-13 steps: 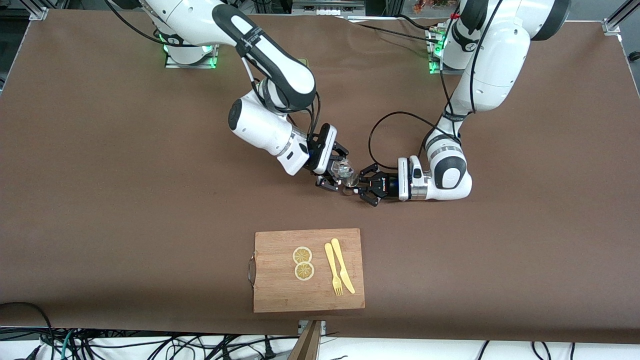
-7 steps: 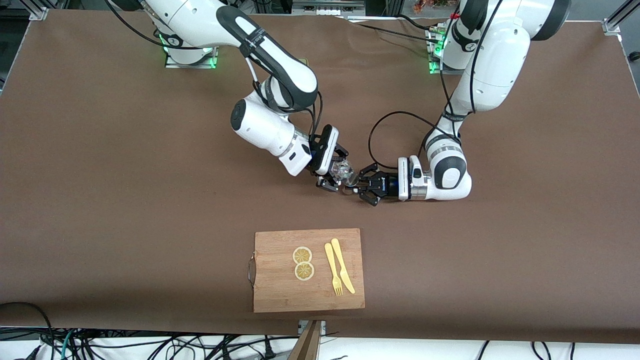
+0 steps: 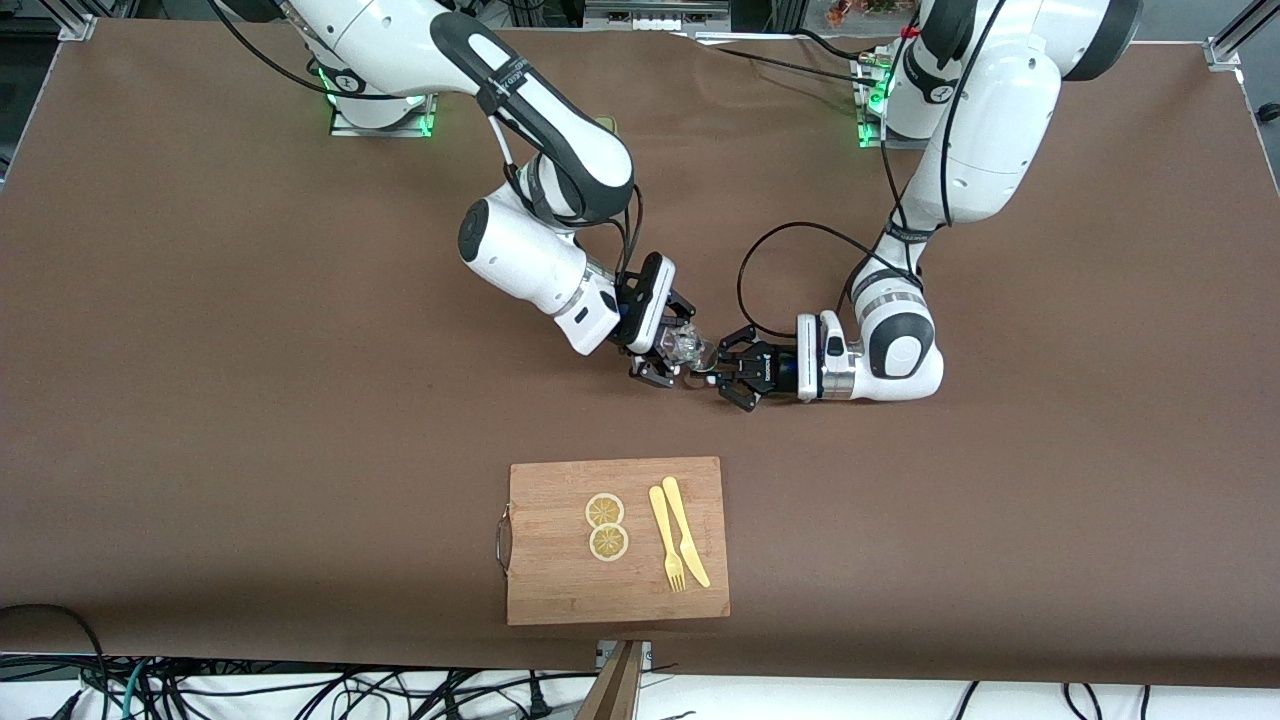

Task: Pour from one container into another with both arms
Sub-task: 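Tilt the glass over the jigger with the right gripper, pouring liquid, then carry the glass back with the right gripper while the left gripper returns the jigger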

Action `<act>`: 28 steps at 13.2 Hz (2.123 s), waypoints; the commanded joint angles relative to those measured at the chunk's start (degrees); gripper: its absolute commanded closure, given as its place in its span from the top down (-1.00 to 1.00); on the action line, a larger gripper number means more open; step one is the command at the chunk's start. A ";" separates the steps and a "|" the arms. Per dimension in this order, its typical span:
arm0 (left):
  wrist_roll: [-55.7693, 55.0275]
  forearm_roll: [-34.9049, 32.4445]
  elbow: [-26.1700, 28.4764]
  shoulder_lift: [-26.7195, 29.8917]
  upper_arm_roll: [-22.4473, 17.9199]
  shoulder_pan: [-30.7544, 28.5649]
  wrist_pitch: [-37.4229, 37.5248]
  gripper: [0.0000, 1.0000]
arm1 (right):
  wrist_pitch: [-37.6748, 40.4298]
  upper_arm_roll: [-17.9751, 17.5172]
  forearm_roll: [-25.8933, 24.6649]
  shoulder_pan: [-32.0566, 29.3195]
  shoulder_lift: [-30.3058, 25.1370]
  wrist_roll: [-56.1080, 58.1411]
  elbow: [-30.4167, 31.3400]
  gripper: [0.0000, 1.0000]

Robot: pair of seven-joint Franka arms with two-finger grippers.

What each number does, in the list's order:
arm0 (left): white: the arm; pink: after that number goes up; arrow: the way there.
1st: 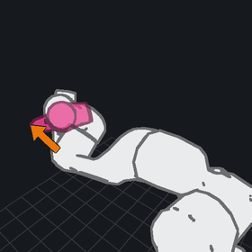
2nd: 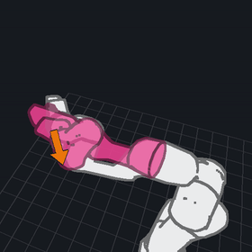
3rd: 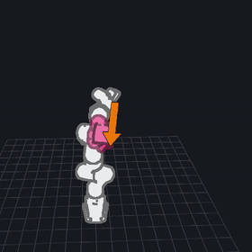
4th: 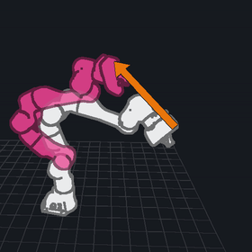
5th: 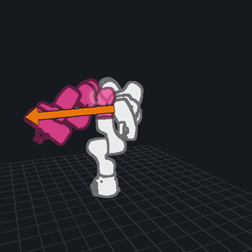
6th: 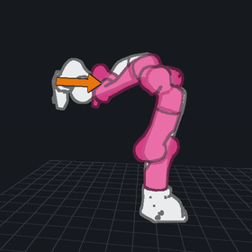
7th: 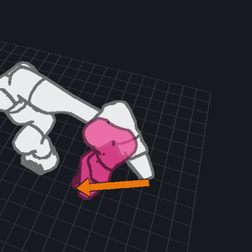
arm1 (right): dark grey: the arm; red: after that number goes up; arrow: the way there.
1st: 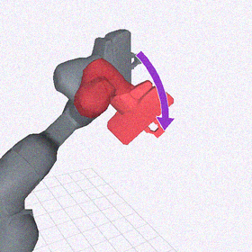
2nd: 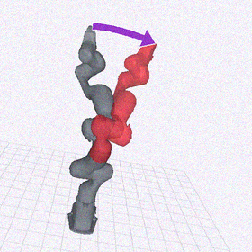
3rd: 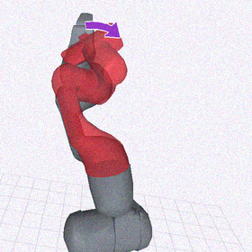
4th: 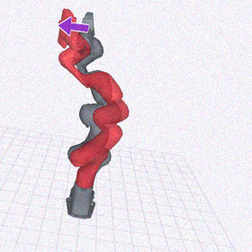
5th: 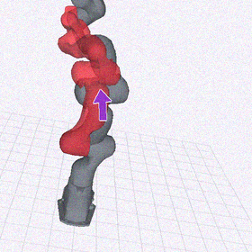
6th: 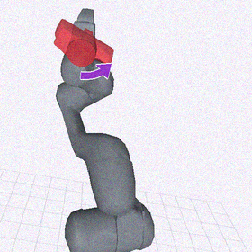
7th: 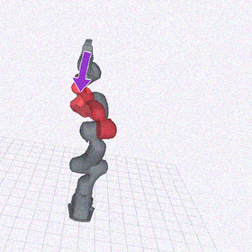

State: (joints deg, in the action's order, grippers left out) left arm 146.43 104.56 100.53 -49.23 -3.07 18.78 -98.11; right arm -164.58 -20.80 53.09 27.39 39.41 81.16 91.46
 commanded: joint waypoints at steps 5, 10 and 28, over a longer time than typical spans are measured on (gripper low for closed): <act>-1.06 -1.28 -0.16 0.89 -0.27 0.03 0.64 -1.00 | -3.90 -4.41 5.52 -1.28 -1.79 -0.48 -0.94 -1.00; -0.98 -1.37 -0.16 0.89 -0.97 0.03 0.90 -1.00 | -2.94 -5.74 7.99 -3.83 -4.78 -0.56 -0.41 -1.00; 17.02 -31.94 2.56 1.25 -8.88 -29.13 23.40 -1.00 | 71.30 26.32 24.52 -19.12 -9.97 39.59 10.30 -1.00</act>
State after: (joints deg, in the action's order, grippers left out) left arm 156.82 76.04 101.46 -49.20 -12.36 -7.05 -76.40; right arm -97.83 2.57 76.88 9.13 31.05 116.70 98.37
